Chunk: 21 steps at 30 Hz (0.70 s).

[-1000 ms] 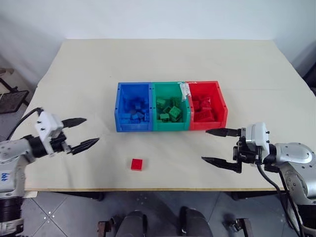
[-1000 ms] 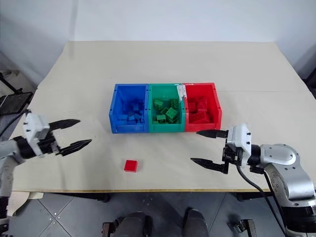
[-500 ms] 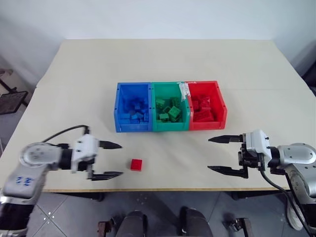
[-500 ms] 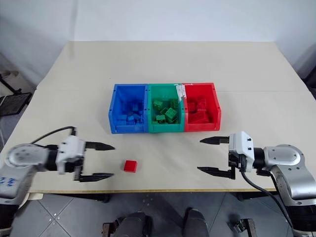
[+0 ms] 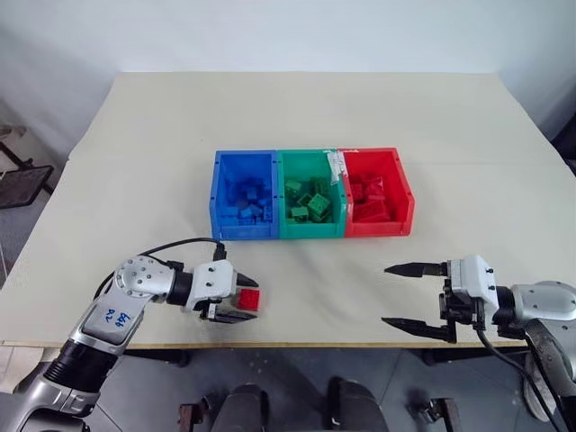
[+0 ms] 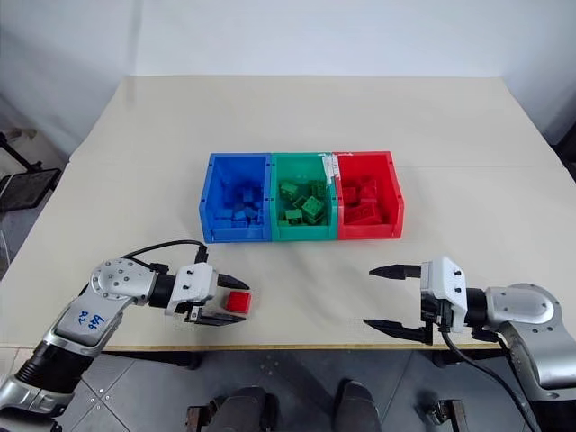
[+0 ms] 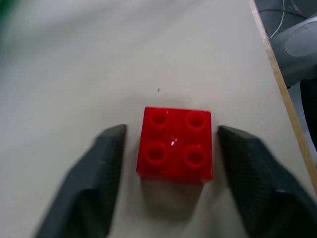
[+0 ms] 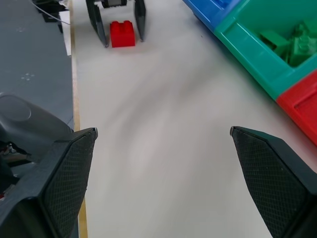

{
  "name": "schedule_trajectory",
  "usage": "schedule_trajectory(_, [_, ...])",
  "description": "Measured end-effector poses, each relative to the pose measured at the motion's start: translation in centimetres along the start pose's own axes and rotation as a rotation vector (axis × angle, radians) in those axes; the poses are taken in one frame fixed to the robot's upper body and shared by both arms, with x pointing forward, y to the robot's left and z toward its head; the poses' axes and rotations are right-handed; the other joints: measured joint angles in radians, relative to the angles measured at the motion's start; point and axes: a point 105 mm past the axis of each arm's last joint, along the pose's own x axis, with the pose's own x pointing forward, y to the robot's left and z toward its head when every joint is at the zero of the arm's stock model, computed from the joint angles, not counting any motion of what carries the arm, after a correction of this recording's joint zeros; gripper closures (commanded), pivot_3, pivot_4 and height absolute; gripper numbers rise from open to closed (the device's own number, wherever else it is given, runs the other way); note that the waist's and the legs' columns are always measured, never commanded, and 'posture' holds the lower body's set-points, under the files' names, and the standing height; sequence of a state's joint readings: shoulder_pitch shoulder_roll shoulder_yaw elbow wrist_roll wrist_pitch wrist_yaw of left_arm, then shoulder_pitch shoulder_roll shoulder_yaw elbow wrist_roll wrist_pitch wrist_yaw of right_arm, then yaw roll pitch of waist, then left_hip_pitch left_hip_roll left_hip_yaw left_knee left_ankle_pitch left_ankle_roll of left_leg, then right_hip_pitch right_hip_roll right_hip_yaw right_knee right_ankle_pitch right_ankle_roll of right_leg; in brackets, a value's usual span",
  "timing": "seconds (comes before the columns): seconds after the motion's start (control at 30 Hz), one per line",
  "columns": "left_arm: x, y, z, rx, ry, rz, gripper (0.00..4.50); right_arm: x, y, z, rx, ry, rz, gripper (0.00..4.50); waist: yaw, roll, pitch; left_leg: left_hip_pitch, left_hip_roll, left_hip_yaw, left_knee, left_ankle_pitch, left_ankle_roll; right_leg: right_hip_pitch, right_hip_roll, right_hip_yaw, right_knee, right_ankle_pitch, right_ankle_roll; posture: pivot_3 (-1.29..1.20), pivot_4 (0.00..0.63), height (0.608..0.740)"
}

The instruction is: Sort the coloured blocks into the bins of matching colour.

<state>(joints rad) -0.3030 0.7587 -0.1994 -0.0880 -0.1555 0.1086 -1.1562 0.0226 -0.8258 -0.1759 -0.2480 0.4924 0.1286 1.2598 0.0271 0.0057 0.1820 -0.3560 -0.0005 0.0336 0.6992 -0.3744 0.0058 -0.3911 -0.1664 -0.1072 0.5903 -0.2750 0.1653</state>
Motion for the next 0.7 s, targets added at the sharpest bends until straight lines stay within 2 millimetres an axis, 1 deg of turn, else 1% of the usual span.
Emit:
schedule_trajectory(0.03, [0.0, 0.0, 0.0, -0.001, 0.000, 0.001, 2.65, 0.0, 0.0, 0.0, 0.001, 0.001, -0.003, 0.00, 0.000, 0.000, 0.000, 0.000, 0.000, 0.000, 0.000, 0.000, 0.000, 0.000, 0.000, 0.000, 0.000, 0.000, 0.000, 0.00, 0.150, 0.740])
schedule_trajectory(0.07, [0.0, 0.1, 0.0, -0.004, 0.000, 0.002, 2.99, -0.1, -0.1, -0.1, 0.002, 0.002, -0.011, 0.00, 0.000, 0.000, 0.000, 0.000, 0.000, 0.000, 0.000, 0.000, 0.000, 0.000, 0.000, 0.000, 0.000, 0.000, 0.000, 0.00, 0.150, 0.740])
schedule_trajectory(0.17, [-0.1, 0.2, 0.0, -0.031, -0.013, 0.007, 3.02, -0.5, -0.3, 0.2, -0.011, 0.001, -0.043, 0.00, 0.000, 0.000, 0.000, 0.000, 0.000, 0.000, 0.000, 0.000, 0.000, 0.000, 0.000, 0.000, 0.000, 0.000, 0.000, 0.00, 0.150, 0.740])
schedule_trajectory(0.23, [-0.1, 0.8, 0.6, -0.094, -0.076, 0.043, 3.02, -0.7, -0.2, 0.1, -0.015, -0.001, -0.071, 0.00, 0.002, 0.000, 0.000, 0.000, 0.000, 0.000, 0.000, 0.000, 0.000, 0.000, 0.000, 0.000, 0.000, 0.000, 0.000, 0.00, 0.150, 0.740])
schedule_trajectory(0.27, [0.1, 1.6, 1.6, -0.125, -0.142, 0.082, 3.02, -0.8, -0.1, 0.0, -0.004, -0.005, -0.093, 0.00, 0.007, 0.000, 0.000, -0.001, 0.000, -0.001, 0.001, 0.000, 0.000, 0.000, 0.000, 0.000, 0.001, 0.000, 0.000, 0.00, 0.150, 0.740])
schedule_trajectory(0.3, [0.5, 2.7, 3.0, -0.140, -0.211, 0.114, 3.02, -1.0, -0.2, -0.1, 0.005, -0.012, -0.131, 0.00, 0.015, 0.000, 0.000, -0.002, 0.000, -0.001, 0.002, 0.000, 0.001, 0.000, 0.000, 0.000, 0.000, 0.000, 0.000, 0.00, 0.150, 0.740])
schedule_trajectory(0.37, [1.3, 4.5, 6.2, -0.109, -0.309, 0.155, 3.02, -1.1, -0.6, 0.3, 0.023, -0.054, -0.212, 0.00, 0.023, -0.001, 0.000, -0.002, 0.000, -0.001, 0.004, 0.000, 0.001, 0.000, 0.000, 0.000, 0.000, 0.001, 0.001, 0.00, 0.150, 0.740])
schedule_trajectory(0.43, [2.6, 6.7, 9.3, -0.074, -0.389, 0.218, 3.02, -1.7, -1.6, 1.1, 0.048, -0.138, -0.346, 0.00, 0.029, -0.001, 0.000, -0.002, -0.001, -0.001, 0.004, 0.000, 0.001, 0.001, 0.000, 0.000, 0.000, 0.001, 0.002, 0.00, 0.150, 0.740])
schedule_trajectory(0.5, [4.5, 9.3, 12.0, -0.089, -0.461, 0.290, 3.02, -2.4, -2.5, 1.5, 0.063, -0.190, -0.475, 0.00, 0.036, -0.002, 0.000, -0.003, -0.002, -0.001, 0.005, 0.000, 0.001, 0.001, 0.000, 0.000, 0.000, 0.001, 0.002, 0.00, 0.150, 0.740])
schedule_trajectory(0.57, [6.3, 10.8, 14.2, -0.099, -0.511, 0.321, 3.02, -3.0, -3.1, 1.7, 0.072, -0.213, -0.567, 0.00, 0.034, -0.003, -0.001, -0.003, -0.002, 0.000, 0.004, 0.000, 0.001, 0.000, 0.000, 0.000, -0.001, 0.001, 0.002, 0.00, 0.150, 0.740])
schedule_trajectory(0.6, [7.4, 11.7, 15.2, -0.103, -0.524, 0.333, 3.02, -3.6, -3.3, 1.7, 0.076, -0.217, -0.630, 0.00, 0.033, -0.003, -0.001, -0.003, -0.002, 0.001, 0.002, 0.000, 0.001, 0.000, 0.000, 0.000, -0.001, 0.001, 0.002, 0.00, 0.150, 0.740])
schedule_trajectory(0.7, [9.9, 13.4, 17.4, -0.089, -0.522, 0.360, 3.02, -4.9, -3.7, 1.4, 0.086, -0.201, -0.757, 0.00, 0.030, -0.003, -0.001, -0.003, -0.002, 0.002, 0.000, -0.001, 0.001, -0.001, 0.000, 0.000, -0.003, 0.001, 0.002, 0.00, 0.150, 0.740])
